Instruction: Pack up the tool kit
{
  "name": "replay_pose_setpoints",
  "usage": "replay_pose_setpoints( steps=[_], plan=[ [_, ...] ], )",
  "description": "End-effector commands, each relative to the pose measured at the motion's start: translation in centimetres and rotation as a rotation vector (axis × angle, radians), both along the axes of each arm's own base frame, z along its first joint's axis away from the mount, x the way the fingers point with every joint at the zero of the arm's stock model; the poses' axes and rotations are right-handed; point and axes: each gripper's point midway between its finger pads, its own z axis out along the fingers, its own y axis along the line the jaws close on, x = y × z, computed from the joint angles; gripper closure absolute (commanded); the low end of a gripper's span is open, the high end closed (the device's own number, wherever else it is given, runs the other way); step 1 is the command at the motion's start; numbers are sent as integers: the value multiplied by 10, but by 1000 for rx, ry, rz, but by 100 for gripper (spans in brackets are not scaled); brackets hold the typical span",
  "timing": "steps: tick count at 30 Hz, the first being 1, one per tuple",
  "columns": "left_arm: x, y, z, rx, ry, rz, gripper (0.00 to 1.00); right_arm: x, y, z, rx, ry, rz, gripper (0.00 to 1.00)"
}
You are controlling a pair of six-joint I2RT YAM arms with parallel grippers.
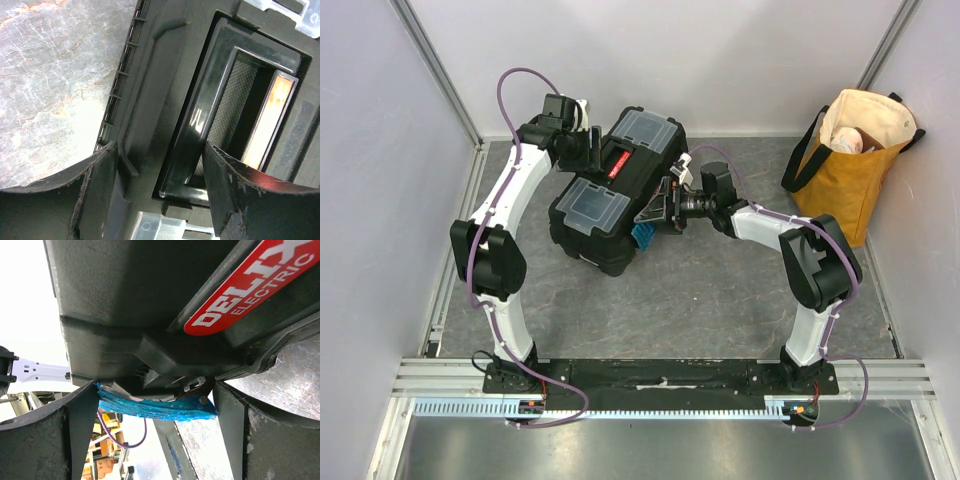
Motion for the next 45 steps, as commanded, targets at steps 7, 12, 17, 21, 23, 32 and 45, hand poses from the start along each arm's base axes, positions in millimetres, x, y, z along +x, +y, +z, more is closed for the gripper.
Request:
replay_pose_setpoints(
  steps=[7, 12, 17, 21, 23, 32, 45],
  plan=[
    [-8, -19, 4, -71, 16, -46, 28, 14, 23, 45, 84, -275, -5, 2],
    [-8, -20, 6, -74, 14, -48, 28, 15, 25, 41, 70, -265, -7, 2],
    [-10, -23, 11, -89, 7, -58, 28, 28, 22, 26, -17, -220, -72, 2],
    [-11, -24, 35, -108, -48, -69, 28, 36, 18, 27, -55, -217, -140, 2],
    [-10, -26, 54, -126, -101, -81, 28, 41, 16, 28, -59, -210, -185, 2],
    [-19, -35, 109, -199, -243, -131, 28, 53, 16, 35, 33, -181, -339, 2],
    [-38, -27, 119, -170, -289, -134, 27, 46, 4, 16, -8, -231, -393, 2]
  ],
)
